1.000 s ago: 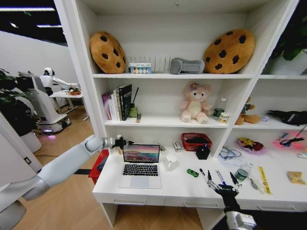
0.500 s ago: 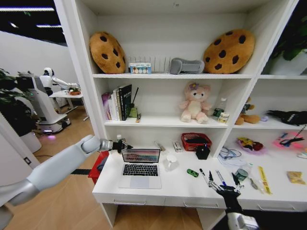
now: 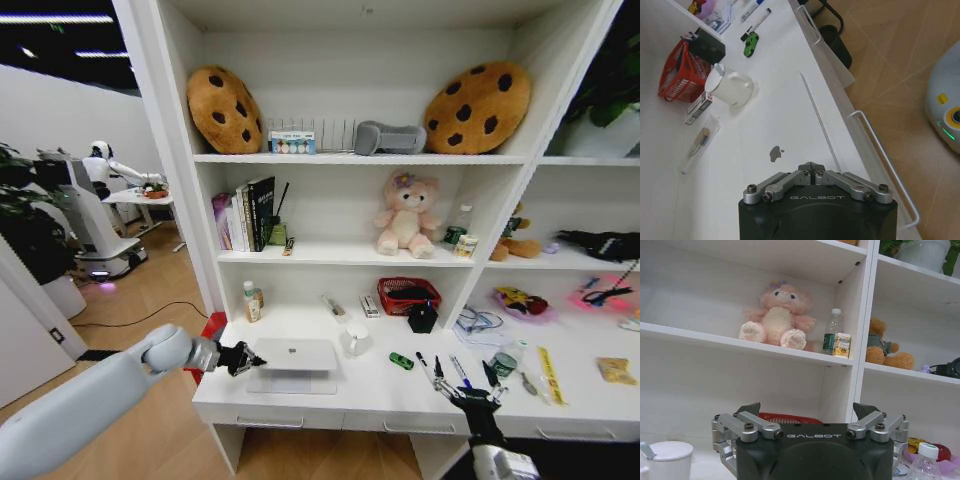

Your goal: Organize the objects on the table.

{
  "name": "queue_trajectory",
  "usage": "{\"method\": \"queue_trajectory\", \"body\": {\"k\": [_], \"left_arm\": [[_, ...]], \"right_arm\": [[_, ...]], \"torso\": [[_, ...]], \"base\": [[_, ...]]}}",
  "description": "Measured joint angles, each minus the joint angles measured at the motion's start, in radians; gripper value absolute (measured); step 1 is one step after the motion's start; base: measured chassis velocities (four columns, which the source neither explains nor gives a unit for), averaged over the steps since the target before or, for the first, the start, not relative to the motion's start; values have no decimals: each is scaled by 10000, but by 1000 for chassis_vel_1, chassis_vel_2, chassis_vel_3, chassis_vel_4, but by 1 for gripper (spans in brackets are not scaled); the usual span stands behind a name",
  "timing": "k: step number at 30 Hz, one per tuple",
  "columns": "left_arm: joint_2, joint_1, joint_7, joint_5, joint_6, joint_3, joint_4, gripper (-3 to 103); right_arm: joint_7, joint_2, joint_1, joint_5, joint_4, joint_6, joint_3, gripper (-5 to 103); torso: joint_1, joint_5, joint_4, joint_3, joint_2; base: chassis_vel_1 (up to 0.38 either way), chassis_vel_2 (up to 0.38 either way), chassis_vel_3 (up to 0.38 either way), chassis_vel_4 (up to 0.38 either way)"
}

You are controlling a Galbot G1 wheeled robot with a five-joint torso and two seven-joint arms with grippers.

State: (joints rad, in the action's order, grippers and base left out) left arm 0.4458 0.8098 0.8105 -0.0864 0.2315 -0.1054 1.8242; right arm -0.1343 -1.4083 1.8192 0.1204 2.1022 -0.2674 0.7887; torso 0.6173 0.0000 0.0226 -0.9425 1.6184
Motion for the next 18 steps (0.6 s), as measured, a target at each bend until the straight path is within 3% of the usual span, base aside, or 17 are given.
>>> {"method": "queue_trajectory", "body": {"k": [2,3,5,6,7,8,10,11,12,13,15,16,18], "left_arm": [[-126,831,-715,638,-246,857,100,0],[-126,831,-715,638,-246,857,100,0],[-17,1316,-2493,1864,-763,1717,53,0],[-17,1316,-2493,1864,-763,1717,53,0],[43,1434,-3259,2528,-1036,1904,51,-2],[43,1434,-3259,2528,-1036,1904,51,-2],[301,1860,-6356,4790,-2538,2437,190,8],[484,1949,-7347,5510,-3088,2606,214,14],[484,1949,-7347,5510,-3088,2606,214,14],[709,2062,-8267,6122,-3721,2891,225,19],[1100,2377,-9492,6808,-4403,3595,303,30],[1100,2377,-9492,6808,-4403,3595,303,30],[1595,3247,-11046,8051,-5148,4814,663,41]], "right_arm": [[-59,-19,-37,5,24,16,35,100],[-59,-19,-37,5,24,16,35,100],[-117,-32,24,-2,49,57,27,100],[-117,-32,24,-2,49,57,27,100],[-196,-40,57,-21,61,103,11,100],[-196,-40,57,-21,61,103,11,100],[-335,-62,203,-27,133,318,-45,100],[-413,-77,285,-32,181,380,-43,100],[-413,-77,285,-32,181,380,-43,100],[-718,-132,404,-73,278,445,6,100],[-1031,-189,606,-4,494,628,139,100],[-1031,-189,606,-4,494,628,139,100],[-1088,-133,838,204,741,827,359,100]], "torso": [[0,-2,-4,0,-1],[0,-2,-4,0,-1],[0,2,3,0,0],[0,2,3,0,0],[0,-1,3,-1,-1],[0,-1,3,-1,-1],[1,1,2,-1,-1],[0,1,0,-1,-1],[0,1,0,-1,-1],[0,-4,2,-1,-1],[1,-1,4,-1,-1],[1,-1,4,-1,-1],[1,-2,5,-1,-1]], "base": [[0,0,0,0],[0,0,0,0],[0,0,0,0],[0,0,0,0],[0,0,0,0],[0,0,0,0],[0,0,0,0],[0,0,0,0],[0,0,0,0],[0,0,0,0],[0,0,0,0],[0,0,0,0],[0,0,0,0]]}}
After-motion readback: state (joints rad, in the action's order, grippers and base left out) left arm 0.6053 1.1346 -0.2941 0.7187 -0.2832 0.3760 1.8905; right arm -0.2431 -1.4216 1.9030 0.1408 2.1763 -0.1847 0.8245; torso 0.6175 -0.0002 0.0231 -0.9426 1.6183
